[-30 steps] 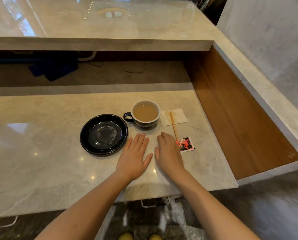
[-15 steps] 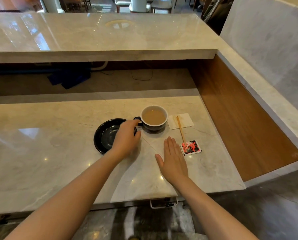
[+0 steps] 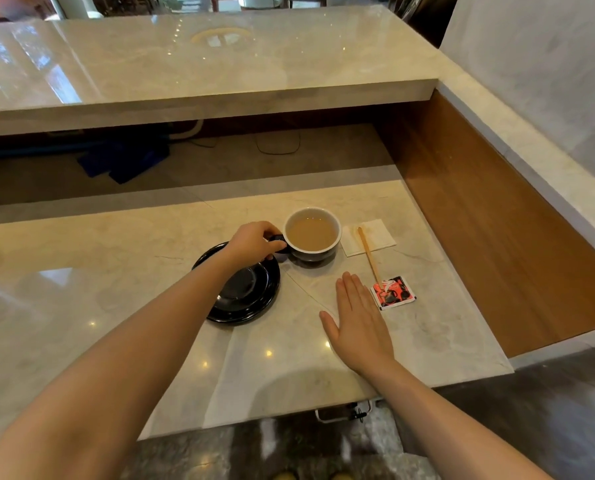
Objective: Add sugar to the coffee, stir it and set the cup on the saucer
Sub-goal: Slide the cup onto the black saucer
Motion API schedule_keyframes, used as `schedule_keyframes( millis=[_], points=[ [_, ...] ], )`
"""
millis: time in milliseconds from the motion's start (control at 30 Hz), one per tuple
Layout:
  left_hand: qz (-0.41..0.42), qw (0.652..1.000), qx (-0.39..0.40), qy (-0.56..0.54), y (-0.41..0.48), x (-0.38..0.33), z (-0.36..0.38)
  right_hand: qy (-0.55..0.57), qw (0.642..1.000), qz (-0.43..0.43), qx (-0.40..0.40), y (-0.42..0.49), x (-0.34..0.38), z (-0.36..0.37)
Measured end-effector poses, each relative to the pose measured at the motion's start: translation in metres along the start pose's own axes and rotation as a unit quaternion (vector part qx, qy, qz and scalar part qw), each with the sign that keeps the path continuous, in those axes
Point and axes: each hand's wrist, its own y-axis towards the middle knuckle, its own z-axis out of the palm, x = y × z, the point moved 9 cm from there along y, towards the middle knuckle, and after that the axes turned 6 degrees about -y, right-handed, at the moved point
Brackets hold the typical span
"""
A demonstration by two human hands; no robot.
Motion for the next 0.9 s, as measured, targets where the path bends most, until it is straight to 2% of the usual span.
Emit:
schedule_keyframes(
  millis=[133,233,400,667,900],
  points=[
    [-0.017,0.997,0.073,-0.021,0.009,0.007,0.004,0.002,1.0,0.004,0.004,0.0,-0.001,0.002],
    [-0.015,0.992,0.127,0.008,0.014,0.007,0.006,0.0,1.0,0.003,0.006,0.0,-0.001,0.001],
    [-0.006,0.983,0.185,0.005,0.017,0.006,0.01,0.007,1.0,0.0,0.004,0.0,0.0,-0.001],
    [-0.014,0.975,0.221,-0.035,0.017,0.009,0.018,0.013,1.0,0.001,0.012,0.0,0.001,-0.003],
    [-0.053,0.961,0.217,-0.161,0.017,0.013,0.021,0.016,1.0,0.003,0.013,-0.001,0.002,-0.004]
  ],
)
